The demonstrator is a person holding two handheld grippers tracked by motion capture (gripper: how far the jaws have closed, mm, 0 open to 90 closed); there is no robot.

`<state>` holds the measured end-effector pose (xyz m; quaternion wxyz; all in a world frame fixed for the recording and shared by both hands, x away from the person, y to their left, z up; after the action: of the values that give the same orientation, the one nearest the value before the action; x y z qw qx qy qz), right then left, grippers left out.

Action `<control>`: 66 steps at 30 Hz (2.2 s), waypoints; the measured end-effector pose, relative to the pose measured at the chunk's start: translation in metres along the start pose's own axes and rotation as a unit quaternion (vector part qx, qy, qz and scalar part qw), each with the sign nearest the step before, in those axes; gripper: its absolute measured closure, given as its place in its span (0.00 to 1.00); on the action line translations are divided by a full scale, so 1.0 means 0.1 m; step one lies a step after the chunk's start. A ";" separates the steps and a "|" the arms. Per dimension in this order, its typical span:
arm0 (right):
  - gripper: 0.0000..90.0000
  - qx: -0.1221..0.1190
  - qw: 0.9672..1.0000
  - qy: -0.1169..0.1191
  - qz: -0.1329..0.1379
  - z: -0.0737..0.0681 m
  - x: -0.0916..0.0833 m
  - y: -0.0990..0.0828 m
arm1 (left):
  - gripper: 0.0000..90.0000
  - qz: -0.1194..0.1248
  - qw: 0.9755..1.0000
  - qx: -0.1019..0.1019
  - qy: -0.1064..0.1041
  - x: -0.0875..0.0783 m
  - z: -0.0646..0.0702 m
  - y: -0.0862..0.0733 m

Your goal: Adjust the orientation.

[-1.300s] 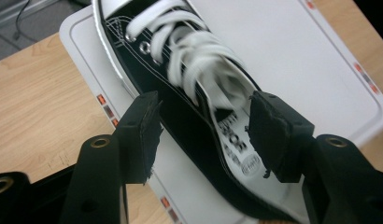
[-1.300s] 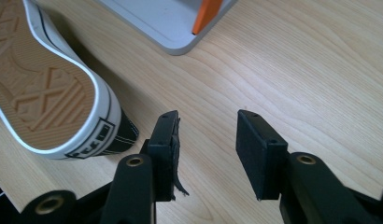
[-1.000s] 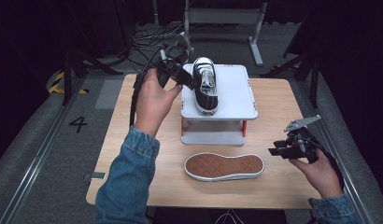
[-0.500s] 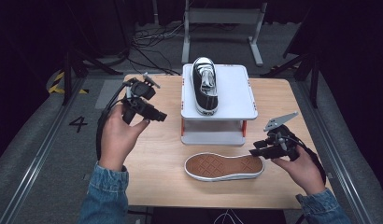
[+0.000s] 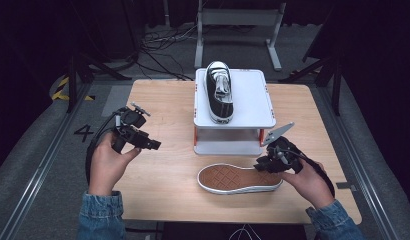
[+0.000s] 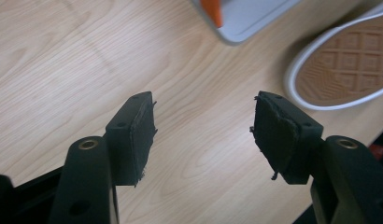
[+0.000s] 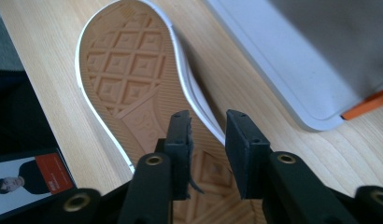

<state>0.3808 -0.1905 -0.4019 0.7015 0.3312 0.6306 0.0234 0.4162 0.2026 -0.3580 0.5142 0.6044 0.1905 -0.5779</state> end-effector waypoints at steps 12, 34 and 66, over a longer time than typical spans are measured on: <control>1.00 -0.033 0.998 0.023 -0.055 -0.16 0.27 0.11 | 0.42 -0.001 1.000 -0.015 0.003 0.05 -0.07 -0.04; 0.73 -0.011 0.995 -0.060 -0.083 0.33 0.44 0.28 | 0.43 0.002 1.000 -0.018 -0.005 0.09 -0.16 -0.08; 0.41 -0.108 0.989 -0.065 -0.082 0.07 0.33 0.15 | 0.42 -0.015 1.000 -0.023 -0.015 0.22 -0.19 -0.08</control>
<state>0.4001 -0.1668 -0.4234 0.7722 0.2017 0.6024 0.0124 0.4251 0.2139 -0.3851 0.5219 0.5806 0.2048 -0.5904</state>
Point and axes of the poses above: each handheld gripper's, and its own axes: x roughly forward along the jaws, y roughly out of its top, z roughly to its right, the point moved 4 cm from there along x, roughly forward along the jaws, and after that the axes turned 7 degrees about -x, right-handed, at the moved point
